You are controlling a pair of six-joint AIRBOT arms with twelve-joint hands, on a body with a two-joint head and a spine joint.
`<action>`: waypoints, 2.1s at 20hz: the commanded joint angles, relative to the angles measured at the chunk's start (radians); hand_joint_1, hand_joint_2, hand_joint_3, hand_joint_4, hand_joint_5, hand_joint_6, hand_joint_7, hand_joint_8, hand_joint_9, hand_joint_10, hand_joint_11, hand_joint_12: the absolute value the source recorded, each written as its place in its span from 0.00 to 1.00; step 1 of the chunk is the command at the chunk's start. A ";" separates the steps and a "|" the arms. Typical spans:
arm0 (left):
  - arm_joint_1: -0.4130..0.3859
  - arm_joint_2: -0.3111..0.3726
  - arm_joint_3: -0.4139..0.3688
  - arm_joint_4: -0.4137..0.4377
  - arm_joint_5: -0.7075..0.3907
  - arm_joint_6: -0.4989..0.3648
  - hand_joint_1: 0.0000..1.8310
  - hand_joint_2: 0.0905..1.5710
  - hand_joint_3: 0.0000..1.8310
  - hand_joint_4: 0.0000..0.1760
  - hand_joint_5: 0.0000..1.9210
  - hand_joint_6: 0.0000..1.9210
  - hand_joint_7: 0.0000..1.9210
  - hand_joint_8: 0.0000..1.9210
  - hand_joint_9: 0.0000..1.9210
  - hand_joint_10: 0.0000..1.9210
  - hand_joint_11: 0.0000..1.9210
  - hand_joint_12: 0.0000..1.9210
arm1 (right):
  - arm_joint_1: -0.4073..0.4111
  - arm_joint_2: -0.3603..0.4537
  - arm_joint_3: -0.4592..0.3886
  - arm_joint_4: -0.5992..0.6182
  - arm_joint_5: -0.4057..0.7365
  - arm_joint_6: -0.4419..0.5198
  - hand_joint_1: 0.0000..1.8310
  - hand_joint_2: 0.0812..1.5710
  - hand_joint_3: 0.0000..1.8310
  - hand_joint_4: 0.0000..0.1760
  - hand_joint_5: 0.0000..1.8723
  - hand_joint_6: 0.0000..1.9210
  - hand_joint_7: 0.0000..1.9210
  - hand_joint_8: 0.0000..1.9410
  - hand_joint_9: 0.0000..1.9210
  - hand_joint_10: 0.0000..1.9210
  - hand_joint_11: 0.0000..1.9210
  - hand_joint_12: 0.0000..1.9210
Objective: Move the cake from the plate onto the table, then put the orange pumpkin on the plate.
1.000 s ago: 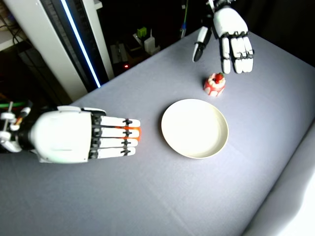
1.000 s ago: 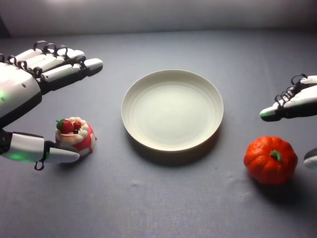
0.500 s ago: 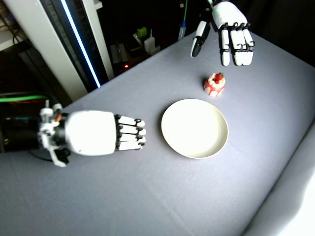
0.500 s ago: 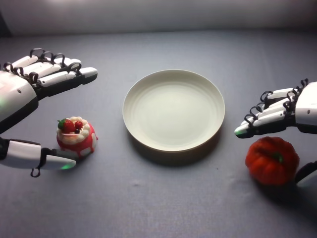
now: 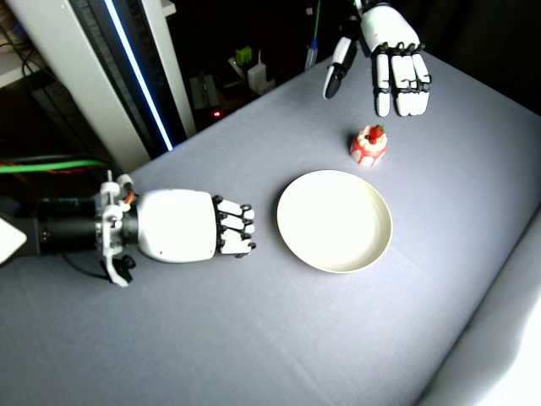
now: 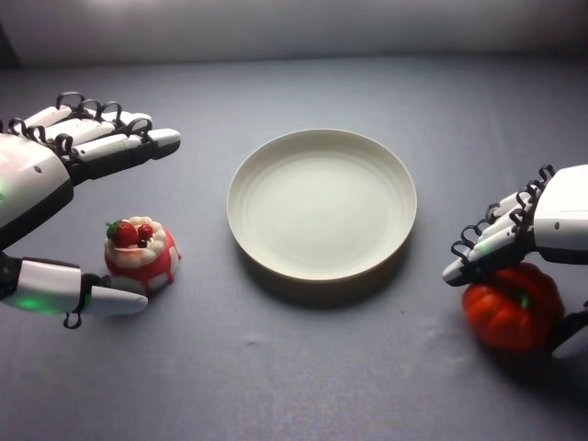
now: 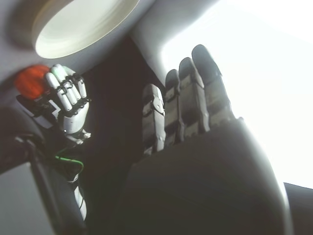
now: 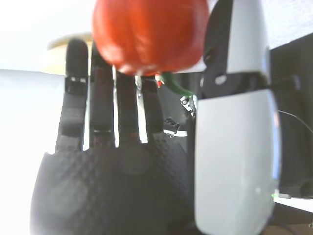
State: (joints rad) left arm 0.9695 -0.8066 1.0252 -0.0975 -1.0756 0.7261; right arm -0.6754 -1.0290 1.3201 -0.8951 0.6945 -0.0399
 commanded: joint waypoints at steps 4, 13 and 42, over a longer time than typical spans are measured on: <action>0.002 0.000 0.002 -0.015 -0.127 -0.010 0.43 0.51 0.00 0.49 0.16 0.00 0.13 0.00 0.12 0.00 0.00 0.37 | 0.018 0.000 0.004 0.037 0.061 0.003 0.65 0.69 0.01 0.00 0.47 0.51 0.22 0.94 0.43 1.00 0.52 1.00; 0.035 -0.001 0.000 -0.043 -0.154 -0.017 0.45 0.50 0.00 0.37 0.20 0.00 0.16 0.00 0.17 0.00 0.03 0.40 | 0.146 -0.020 0.039 0.278 0.190 -0.144 0.64 0.75 0.00 0.10 0.43 0.65 0.42 0.70 0.34 0.80 0.29 0.93; 0.049 0.004 0.000 -0.083 -0.215 -0.017 0.50 0.48 0.00 0.44 0.03 0.00 0.02 0.00 0.02 0.00 0.00 0.14 | 0.166 -0.242 0.221 0.444 0.117 -0.139 0.26 0.57 0.00 0.30 0.05 0.00 0.06 0.00 0.10 0.00 0.00 0.42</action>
State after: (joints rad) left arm 1.0275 -0.8116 1.0248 -0.1738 -1.1542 0.7120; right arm -0.5198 -1.2675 1.5417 -0.4885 0.6807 -0.1848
